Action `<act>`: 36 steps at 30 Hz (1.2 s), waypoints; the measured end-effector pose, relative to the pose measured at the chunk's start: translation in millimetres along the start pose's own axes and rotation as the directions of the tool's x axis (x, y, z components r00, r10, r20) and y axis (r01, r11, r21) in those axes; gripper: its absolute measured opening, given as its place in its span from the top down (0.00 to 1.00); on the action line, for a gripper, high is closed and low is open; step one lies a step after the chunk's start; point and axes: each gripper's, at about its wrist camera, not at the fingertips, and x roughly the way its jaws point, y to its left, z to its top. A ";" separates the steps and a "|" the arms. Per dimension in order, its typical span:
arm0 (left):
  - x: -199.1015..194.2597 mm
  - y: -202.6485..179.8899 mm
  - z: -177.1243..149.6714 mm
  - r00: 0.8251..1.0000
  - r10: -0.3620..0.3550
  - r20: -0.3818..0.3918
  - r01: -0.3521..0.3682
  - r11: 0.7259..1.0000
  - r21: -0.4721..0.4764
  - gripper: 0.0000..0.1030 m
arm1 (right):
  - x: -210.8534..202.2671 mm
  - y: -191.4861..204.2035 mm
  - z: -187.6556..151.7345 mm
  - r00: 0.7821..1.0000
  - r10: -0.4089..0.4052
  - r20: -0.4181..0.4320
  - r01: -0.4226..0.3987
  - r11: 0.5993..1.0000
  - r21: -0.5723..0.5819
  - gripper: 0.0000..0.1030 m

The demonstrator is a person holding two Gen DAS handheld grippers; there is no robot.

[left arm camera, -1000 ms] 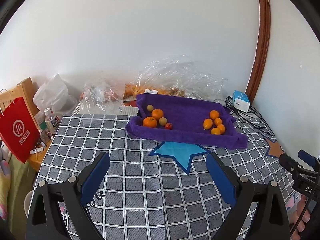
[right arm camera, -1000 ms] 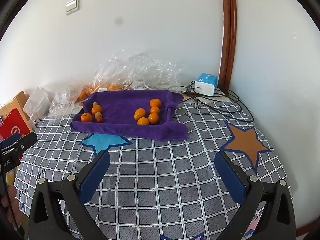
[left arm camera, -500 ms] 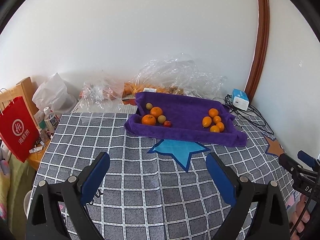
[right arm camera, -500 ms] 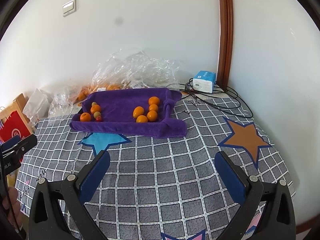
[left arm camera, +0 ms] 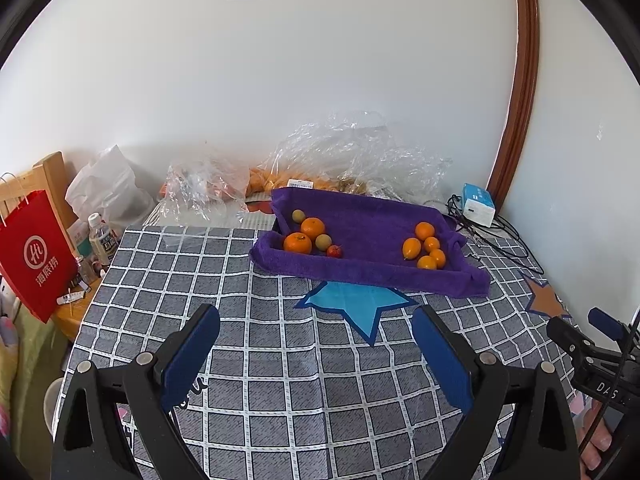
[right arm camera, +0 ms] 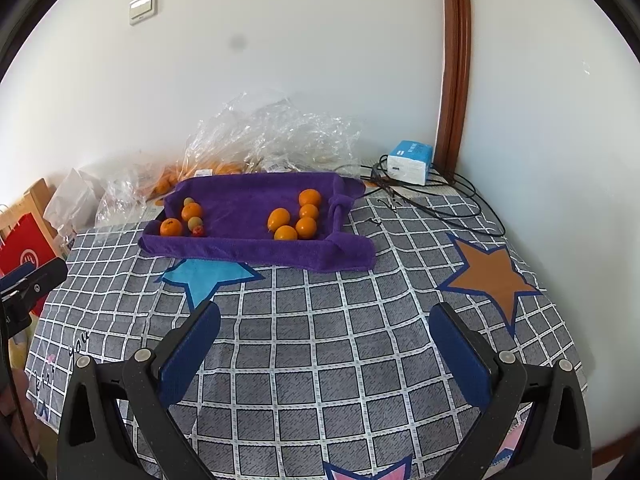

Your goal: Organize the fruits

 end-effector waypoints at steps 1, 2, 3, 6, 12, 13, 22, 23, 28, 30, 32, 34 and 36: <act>-0.1 0.0 -0.2 1.000 0.000 -0.001 0.000 1.000 0.000 0.06 | -0.3 0.6 -0.5 1.000 -0.003 0.001 0.003 1.000 -0.003 0.00; -0.2 0.0 -0.3 1.000 0.003 -0.002 -0.003 1.000 0.001 0.06 | -0.5 0.8 -0.8 1.000 -0.006 0.001 0.006 1.000 -0.004 0.00; -0.4 0.1 -0.3 1.000 0.006 -0.002 -0.006 1.000 0.003 0.06 | -0.8 0.8 -1.1 1.000 -0.005 0.002 0.005 1.000 -0.004 0.00; -2.3 0.9 0.2 1.000 0.008 0.002 -0.008 1.000 0.000 0.06 | -1.6 2.0 -2.0 1.000 0.001 0.003 -0.001 1.000 -0.003 0.00; -5.4 0.1 0.9 1.000 0.012 0.009 -0.012 1.000 -0.001 0.06 | -4.3 3.7 -2.6 1.000 0.005 0.007 -0.005 1.000 -0.009 0.00; -6.0 -0.4 0.7 1.000 0.012 0.010 -0.012 1.000 0.000 0.06 | -5.1 3.8 -2.7 1.000 0.004 0.009 -0.004 1.000 -0.011 0.00; -7.9 -4.6 -1.2 1.000 0.011 0.010 -0.011 1.000 0.015 0.06 | -9.8 -1.5 -4.2 1.000 -0.001 0.019 0.001 1.000 0.005 0.00; -7.9 -4.5 -1.3 1.000 0.011 0.010 -0.011 1.000 0.014 0.06 | -9.8 -2.2 -4.0 1.000 -0.001 0.019 0.001 1.000 0.006 0.00; -9.7 -4.2 -1.4 1.000 0.014 0.011 -0.014 1.000 0.008 0.06 | -10.4 -3.2 -4.3 1.000 0.000 0.018 0.000 1.000 0.007 0.00; -10.9 -4.3 -1.1 1.000 0.012 0.013 -0.013 1.000 0.012 0.06 | -10.7 -2.9 -4.7 1.000 0.001 0.019 -0.001 1.000 0.003 0.00; -11.7 -4.1 -0.1 1.000 0.017 0.016 -0.017 1.000 0.017 0.06 | -10.4 -3.4 -4.7 1.000 0.001 0.019 -0.001 1.000 0.005 0.00; -12.5 -3.5 0.6 1.000 0.017 0.018 -0.017 1.000 0.013 0.06 | -10.3 -3.4 -4.8 1.000 0.007 0.019 -0.007 1.000 0.008 0.00; -13.0 -3.2 0.8 1.000 0.016 0.020 -0.016 1.000 0.012 0.06 | -10.2 -3.5 -4.7 1.000 0.006 0.021 -0.006 1.000 0.006 0.00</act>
